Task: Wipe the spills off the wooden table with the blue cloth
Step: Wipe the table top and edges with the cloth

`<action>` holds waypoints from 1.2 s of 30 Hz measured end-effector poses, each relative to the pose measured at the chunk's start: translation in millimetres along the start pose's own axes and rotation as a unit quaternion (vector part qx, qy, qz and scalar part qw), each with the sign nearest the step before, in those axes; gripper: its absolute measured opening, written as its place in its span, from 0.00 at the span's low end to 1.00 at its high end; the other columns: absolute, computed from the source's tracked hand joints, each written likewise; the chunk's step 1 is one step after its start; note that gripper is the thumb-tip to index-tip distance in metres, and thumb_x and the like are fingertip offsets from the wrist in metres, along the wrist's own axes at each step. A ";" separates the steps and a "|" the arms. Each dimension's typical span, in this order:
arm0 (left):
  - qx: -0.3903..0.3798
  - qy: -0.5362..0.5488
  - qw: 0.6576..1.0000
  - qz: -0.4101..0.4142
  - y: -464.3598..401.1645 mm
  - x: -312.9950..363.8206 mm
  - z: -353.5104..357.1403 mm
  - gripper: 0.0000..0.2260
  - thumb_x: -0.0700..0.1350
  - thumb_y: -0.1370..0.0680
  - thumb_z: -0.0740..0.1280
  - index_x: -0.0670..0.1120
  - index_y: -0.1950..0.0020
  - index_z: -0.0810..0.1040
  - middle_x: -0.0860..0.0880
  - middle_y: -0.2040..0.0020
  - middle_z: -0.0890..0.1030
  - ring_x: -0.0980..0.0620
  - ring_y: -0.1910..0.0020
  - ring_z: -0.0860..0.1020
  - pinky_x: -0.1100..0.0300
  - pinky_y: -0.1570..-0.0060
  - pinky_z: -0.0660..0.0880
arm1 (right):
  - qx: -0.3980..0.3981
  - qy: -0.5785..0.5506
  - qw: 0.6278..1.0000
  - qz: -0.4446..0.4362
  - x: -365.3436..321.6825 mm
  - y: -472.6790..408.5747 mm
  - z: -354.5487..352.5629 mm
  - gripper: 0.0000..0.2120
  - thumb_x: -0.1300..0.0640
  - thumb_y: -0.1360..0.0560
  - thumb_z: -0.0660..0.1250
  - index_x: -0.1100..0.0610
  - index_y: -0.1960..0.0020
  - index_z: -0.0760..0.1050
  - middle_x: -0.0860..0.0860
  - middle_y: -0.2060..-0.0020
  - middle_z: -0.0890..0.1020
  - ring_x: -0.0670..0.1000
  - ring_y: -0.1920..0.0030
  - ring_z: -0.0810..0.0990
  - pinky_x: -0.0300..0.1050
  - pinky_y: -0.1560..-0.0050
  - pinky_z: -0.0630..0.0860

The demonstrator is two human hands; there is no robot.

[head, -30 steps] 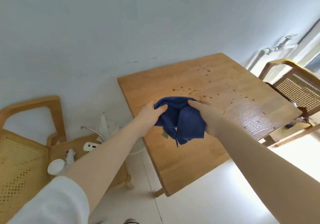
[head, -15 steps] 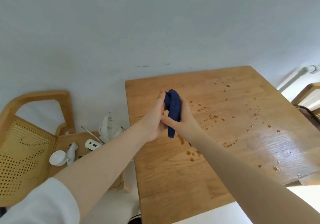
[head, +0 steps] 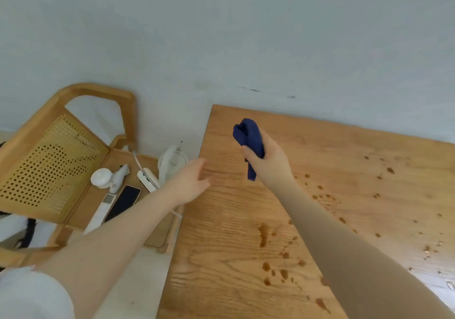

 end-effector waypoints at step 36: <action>-0.065 -0.328 0.941 0.057 -72.6 -25.1 13.3 0.62 0.69 0.40 0.70 0.41 0.25 0.35 0.46 0.24 0.34 0.50 0.24 0.38 0.57 0.27 0.41 | -0.138 0.413 0.883 -0.174 56.0 -167.9 127.6 0.24 0.43 0.21 0.48 0.40 0.26 0.50 0.49 0.24 0.51 0.53 0.24 0.47 0.60 0.28 0.43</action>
Point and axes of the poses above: each hand's wrist, its own y-axis away from the middle knuckle, its own z-axis out of the palm, x = y × z, the point moved 8 cm from there along -y, towards the middle knuckle
